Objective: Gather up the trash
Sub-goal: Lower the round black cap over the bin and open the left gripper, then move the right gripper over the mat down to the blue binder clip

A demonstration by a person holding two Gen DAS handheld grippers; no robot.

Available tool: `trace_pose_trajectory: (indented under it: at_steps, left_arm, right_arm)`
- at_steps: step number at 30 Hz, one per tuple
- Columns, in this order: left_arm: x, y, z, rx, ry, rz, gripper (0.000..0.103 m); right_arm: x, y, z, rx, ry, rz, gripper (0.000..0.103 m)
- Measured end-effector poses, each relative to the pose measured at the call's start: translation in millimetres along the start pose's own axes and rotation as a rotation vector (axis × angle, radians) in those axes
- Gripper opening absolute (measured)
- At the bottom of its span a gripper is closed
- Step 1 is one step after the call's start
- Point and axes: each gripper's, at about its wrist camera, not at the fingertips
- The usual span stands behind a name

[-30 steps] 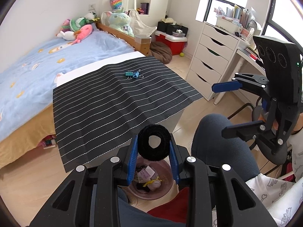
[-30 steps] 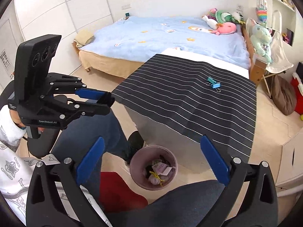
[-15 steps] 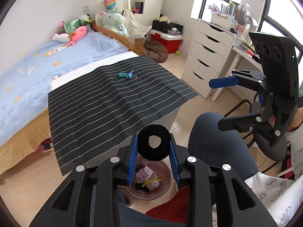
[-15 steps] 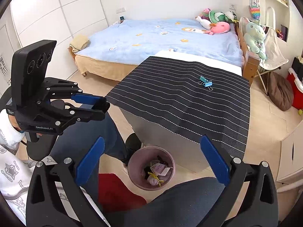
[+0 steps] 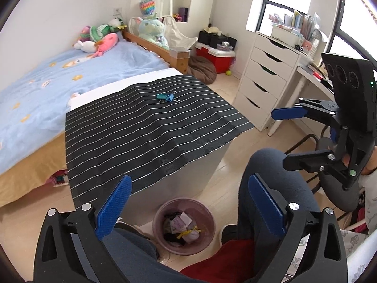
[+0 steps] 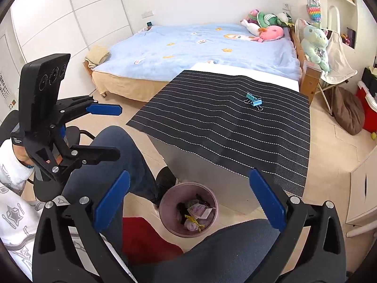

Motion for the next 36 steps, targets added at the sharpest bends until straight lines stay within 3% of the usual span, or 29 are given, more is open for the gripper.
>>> trace_pose_trajectory:
  at_steps: [20, 27, 36]
  left_arm:
    - [-16, -8, -1, 0.02, 0.034, -0.051, 0.095]
    - [-30, -15, -16, 0.03, 0.05, -0.068, 0.095]
    - [-43, -25, -31, 0.043, 0.059, -0.082, 0.095]
  right_arm:
    - [16, -1, -10, 0.02, -0.008, 0.026, 0.099]
    - [41, -2, -38, 0.029, 0.011, 0.056, 0.099]
    - [77, -30, -86, -0.023, 0.131, 0.095, 0.099]
Point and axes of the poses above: each gripper's, at about its wrist camera, not at the fingertips, and y roughly against the way its jaws point, x to its right, z to its underside, and after that the axes turned 11 degrees about -z, right-handed
